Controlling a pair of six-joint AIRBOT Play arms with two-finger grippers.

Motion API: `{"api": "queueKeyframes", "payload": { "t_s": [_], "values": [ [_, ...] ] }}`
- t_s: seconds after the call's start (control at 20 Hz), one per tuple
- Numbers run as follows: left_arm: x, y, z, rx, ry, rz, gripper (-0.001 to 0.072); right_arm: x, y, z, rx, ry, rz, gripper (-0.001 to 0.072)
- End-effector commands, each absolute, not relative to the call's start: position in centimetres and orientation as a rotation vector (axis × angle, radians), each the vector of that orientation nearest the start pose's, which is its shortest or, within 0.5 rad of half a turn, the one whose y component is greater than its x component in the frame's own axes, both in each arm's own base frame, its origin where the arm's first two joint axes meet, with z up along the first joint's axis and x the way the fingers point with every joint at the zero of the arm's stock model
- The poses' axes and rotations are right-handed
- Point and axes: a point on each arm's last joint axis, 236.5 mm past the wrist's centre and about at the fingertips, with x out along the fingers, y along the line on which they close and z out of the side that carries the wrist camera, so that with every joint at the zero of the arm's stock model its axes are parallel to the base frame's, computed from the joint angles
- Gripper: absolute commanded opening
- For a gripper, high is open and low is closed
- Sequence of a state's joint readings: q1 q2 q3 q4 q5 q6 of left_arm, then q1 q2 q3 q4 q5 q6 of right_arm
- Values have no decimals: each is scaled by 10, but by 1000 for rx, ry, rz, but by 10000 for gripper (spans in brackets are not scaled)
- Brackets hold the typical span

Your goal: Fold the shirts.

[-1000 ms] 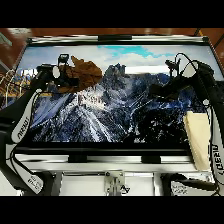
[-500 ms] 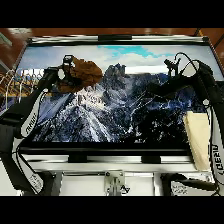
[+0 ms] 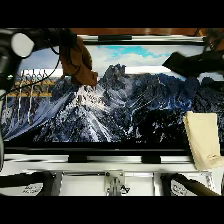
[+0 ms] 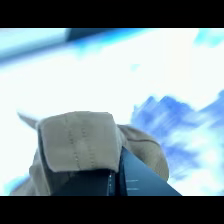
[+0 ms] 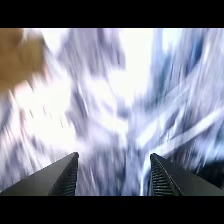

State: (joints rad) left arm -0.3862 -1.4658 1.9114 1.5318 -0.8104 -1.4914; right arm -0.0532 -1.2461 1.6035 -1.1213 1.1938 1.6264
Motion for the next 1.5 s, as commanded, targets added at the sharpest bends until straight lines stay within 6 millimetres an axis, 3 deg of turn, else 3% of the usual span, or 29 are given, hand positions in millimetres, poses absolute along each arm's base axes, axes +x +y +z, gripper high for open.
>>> {"api": "queueKeyframes", "payload": {
  "t_s": [0.0,0.1,0.2,0.35,0.45,0.5,0.55,0.6,0.65,0.75,0.9,0.95,1.05,1.1,1.2,1.3,1.45],
  "values": [
    [423,-260,372,125,252,-571,29,411,46,321,357,552,216,561],
    [393,-286,351,139,354,-645,29,379,45,351,329,489,213,561],
    [368,-312,322,162,454,-708,29,348,42,357,281,501,191,561],
    [343,-347,272,204,563,-781,29,312,24,338,226,606,100,561],
    [336,-348,212,201,732,-751,30,293,21,313,199,740,84,562],
    [333,-343,180,185,826,-715,67,284,22,298,191,810,89,562],
    [327,-340,150,180,907,-694,508,278,22,282,191,876,89,563],
    [318,-340,129,145,976,-681,710,272,20,262,185,953,85,563],
    [311,-339,116,151,1015,-690,712,270,20,241,188,1017,83,572],
    [315,-322,112,215,1030,-662,710,266,26,195,201,1142,118,663],
    [323,-257,107,274,1132,-566,710,249,33,121,209,1336,160,663],
    [322,-231,97,270,1204,-530,708,243,33,100,217,1385,159,663],
    [311,-204,67,116,1340,-518,703,235,38,68,252,1446,167,663],
    [305,-199,48,21,1384,-521,658,234,43,58,276,1456,179,663],
    [299,-200,10,-176,1428,-500,657,238,55,43,335,1441,206,663],
    [303,-217,-17,-320,1393,-499,657,245,61,27,400,1430,188,662],
    [317,-254,-41,-461,1329,-486,656,234,64,-6,447,1548,172,662]
  ]
}}
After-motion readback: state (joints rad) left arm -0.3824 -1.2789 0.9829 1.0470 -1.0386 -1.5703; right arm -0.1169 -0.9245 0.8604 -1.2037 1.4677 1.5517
